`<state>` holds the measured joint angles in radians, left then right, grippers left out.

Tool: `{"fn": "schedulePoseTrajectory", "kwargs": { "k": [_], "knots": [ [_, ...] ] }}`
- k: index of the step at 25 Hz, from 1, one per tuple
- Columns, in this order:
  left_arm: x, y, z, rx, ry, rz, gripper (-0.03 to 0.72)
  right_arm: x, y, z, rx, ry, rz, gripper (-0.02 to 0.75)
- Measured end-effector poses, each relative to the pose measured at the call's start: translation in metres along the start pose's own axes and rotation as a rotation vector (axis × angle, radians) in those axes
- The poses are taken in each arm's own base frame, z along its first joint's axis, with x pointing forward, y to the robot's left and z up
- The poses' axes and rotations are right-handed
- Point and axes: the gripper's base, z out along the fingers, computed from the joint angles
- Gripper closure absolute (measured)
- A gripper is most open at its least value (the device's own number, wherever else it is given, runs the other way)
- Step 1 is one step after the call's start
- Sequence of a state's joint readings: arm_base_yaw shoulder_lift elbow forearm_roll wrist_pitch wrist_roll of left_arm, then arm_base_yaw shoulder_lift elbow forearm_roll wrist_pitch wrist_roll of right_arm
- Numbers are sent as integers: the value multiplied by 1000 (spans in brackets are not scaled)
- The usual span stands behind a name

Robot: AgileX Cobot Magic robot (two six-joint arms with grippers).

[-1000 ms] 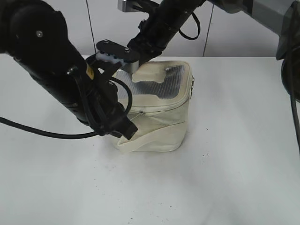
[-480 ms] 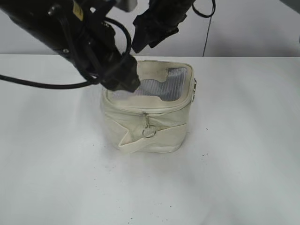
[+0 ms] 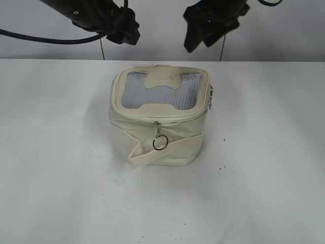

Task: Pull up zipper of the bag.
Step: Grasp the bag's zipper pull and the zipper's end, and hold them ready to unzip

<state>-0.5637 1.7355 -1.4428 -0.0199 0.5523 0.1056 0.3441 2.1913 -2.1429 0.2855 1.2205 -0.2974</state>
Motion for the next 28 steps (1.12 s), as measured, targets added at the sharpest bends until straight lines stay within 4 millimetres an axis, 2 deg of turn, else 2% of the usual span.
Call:
{"fn": "schedulePoseTrajectory", "kwargs": {
  "k": [4, 9, 19, 28],
  "knots": [
    [-12, 5, 26, -1, -5, 13, 162, 25, -27, -19, 24, 37, 116, 297],
    [-26, -1, 53, 85, -19, 17, 162, 59, -46, -40, 43, 81, 226, 297],
    [-36, -24, 77, 368, 31, 151, 162, 108, -35, -53, 44, 182, 270, 298],
    [-34, -32, 108, 490, 111, 191, 162, 119, -30, -57, 43, 197, 279, 298]
  ]
}}
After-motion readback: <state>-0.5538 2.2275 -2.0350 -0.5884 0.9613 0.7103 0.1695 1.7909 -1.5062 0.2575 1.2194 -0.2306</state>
